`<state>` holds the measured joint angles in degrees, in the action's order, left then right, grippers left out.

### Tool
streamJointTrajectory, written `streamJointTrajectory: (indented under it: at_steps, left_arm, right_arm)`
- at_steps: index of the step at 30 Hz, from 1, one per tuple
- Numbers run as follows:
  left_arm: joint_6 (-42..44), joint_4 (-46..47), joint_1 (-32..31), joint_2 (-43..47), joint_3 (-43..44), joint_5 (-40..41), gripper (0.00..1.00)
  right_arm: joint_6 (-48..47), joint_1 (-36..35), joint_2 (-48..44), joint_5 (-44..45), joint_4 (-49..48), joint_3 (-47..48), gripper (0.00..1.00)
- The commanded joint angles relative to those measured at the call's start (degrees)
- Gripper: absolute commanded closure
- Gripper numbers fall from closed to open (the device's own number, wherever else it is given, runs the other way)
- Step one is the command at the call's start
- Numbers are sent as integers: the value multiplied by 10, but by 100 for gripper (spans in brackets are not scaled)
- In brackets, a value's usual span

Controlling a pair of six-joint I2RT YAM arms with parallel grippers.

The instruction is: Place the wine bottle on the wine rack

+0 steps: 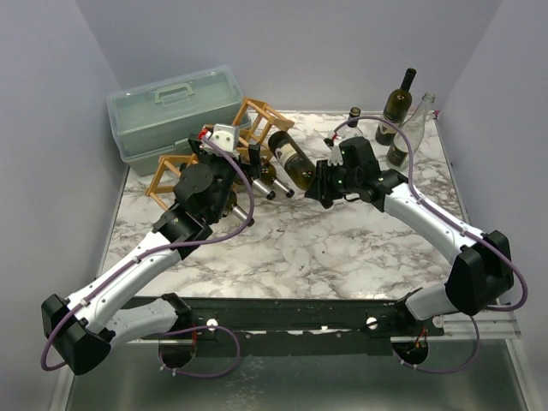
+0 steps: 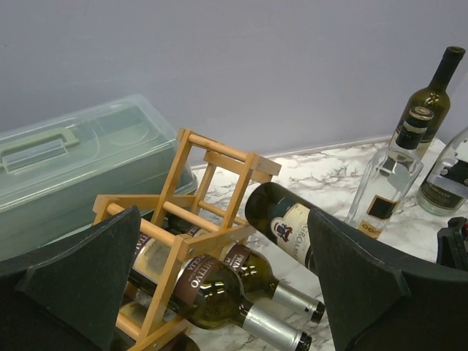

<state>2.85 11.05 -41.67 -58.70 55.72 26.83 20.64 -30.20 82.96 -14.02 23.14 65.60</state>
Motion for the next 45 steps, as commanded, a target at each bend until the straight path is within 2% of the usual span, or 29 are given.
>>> streamJointTrajectory:
  at_steps: [1, 7, 10, 18, 23, 25, 27, 32, 38, 45]
  left_arm:
    - [12, 3, 2, -16, 0, 6, 3]
    - [-26, -88, 11, -66, 63, 62, 3]
    - [-82, -148, 31, -96, 104, 84, 5]
    - [-178, -258, 80, -208, 215, 74, 8]
    - [-274, -352, 149, -292, 301, 50, 10]
    - [-289, -364, 164, -316, 319, 41, 17]
    - [-295, -364, 173, -332, 325, 20, 28]
    - [-300, -367, 178, -359, 327, -9, 39]
    - [-296, -367, 179, -362, 320, -38, 62]
    - [-278, -367, 178, -350, 293, -65, 76]
  right_arm:
    - [-36, 0, -9, -11, -83, 55, 100]
    - [-54, 1, 6, -25, -112, 59, 100]
    - [-66, 3, 14, -41, -132, 53, 100]
    - [-103, 24, 22, -89, -196, 13, 100]
    - [-102, 36, 20, -118, -209, -1, 100]
    - [-104, 37, 16, -121, -209, -3, 100]
    - [-105, 39, 15, -123, -207, -5, 100]
    - [-105, 40, 19, -133, -208, -5, 100]
    - [-100, 41, 25, -144, -224, -10, 100]
    - [-127, 41, 45, -171, -211, 4, 99]
